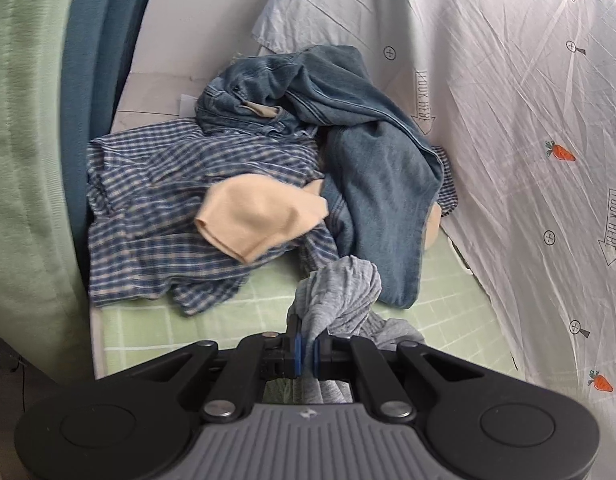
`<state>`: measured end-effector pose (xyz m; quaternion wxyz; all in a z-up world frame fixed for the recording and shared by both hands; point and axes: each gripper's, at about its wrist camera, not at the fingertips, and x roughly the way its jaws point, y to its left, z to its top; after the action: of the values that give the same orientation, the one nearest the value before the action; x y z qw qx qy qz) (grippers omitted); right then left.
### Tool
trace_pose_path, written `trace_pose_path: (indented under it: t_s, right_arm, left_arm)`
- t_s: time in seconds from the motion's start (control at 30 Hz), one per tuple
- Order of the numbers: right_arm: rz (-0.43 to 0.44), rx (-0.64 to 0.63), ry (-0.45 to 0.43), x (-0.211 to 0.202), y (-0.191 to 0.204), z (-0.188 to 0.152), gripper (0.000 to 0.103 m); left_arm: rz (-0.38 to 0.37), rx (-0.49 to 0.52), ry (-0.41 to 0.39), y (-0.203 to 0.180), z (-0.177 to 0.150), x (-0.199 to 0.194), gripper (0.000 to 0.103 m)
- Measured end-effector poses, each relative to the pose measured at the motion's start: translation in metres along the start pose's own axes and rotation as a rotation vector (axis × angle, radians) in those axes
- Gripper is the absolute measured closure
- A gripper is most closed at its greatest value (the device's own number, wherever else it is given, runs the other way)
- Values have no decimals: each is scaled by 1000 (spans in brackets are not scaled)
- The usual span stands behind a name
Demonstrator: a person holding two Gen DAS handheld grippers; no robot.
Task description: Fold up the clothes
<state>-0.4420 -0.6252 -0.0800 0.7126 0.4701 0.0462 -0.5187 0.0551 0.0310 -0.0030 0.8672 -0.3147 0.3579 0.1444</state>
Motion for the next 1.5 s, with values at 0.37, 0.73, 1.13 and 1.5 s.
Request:
trace_pose_path:
  t_s: [0.37,0.73,1.13,1.5]
  right_arm:
    - [-12,-190,24,150,136,28,100]
    - [-66,-427,172,316,231,-16,11]
    - [-232,-359,277,270,133,-63,12]
    - [-286,-546,244,285,143,-70,86]
  left_arm:
    - [-10,19,-9,-108,-8,81,97]
    - [-23,207,53,-167,-28,133,18]
    - [64,163,311,-92,-98,125,18]
    - [163,220,222,-105,-100,141,97]
